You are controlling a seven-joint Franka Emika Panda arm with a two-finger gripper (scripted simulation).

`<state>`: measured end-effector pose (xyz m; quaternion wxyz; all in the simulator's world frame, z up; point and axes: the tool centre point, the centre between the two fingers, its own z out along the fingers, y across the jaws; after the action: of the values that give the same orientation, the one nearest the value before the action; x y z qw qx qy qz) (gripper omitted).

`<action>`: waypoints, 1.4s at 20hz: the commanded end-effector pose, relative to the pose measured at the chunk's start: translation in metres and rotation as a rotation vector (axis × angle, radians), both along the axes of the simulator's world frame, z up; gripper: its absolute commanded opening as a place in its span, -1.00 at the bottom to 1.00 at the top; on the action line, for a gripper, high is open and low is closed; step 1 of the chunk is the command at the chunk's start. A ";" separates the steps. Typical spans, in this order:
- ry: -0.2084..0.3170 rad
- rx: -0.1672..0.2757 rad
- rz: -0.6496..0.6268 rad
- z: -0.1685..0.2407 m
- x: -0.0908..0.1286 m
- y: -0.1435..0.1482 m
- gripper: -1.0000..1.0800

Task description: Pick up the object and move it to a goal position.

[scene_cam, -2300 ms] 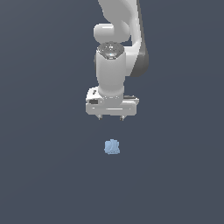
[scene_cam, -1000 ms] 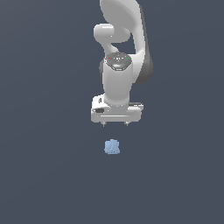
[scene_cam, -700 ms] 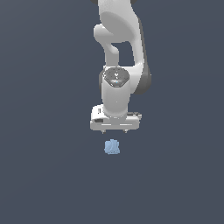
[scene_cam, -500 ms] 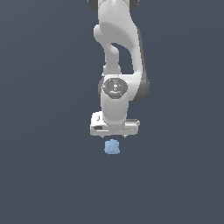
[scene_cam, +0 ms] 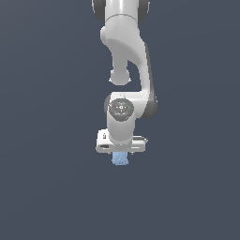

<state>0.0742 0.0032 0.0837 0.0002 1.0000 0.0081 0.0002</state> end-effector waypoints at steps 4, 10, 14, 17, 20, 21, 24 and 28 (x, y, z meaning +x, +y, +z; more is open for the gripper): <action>0.001 0.000 0.000 -0.003 0.001 0.000 0.92; 0.001 0.000 0.000 -0.022 0.001 0.000 0.92; 0.001 0.000 0.000 -0.043 0.000 0.000 0.92; 0.001 0.000 0.000 -0.052 0.000 0.000 0.92; 0.001 0.000 0.000 -0.053 0.001 0.000 0.92; 0.001 0.000 0.000 -0.053 0.002 0.000 0.92; 0.001 0.000 0.000 -0.053 0.002 0.000 -1.00; 0.001 0.000 0.000 -0.053 0.002 0.000 -1.00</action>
<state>0.0790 0.0002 0.0360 0.0008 1.0000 0.0065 0.0047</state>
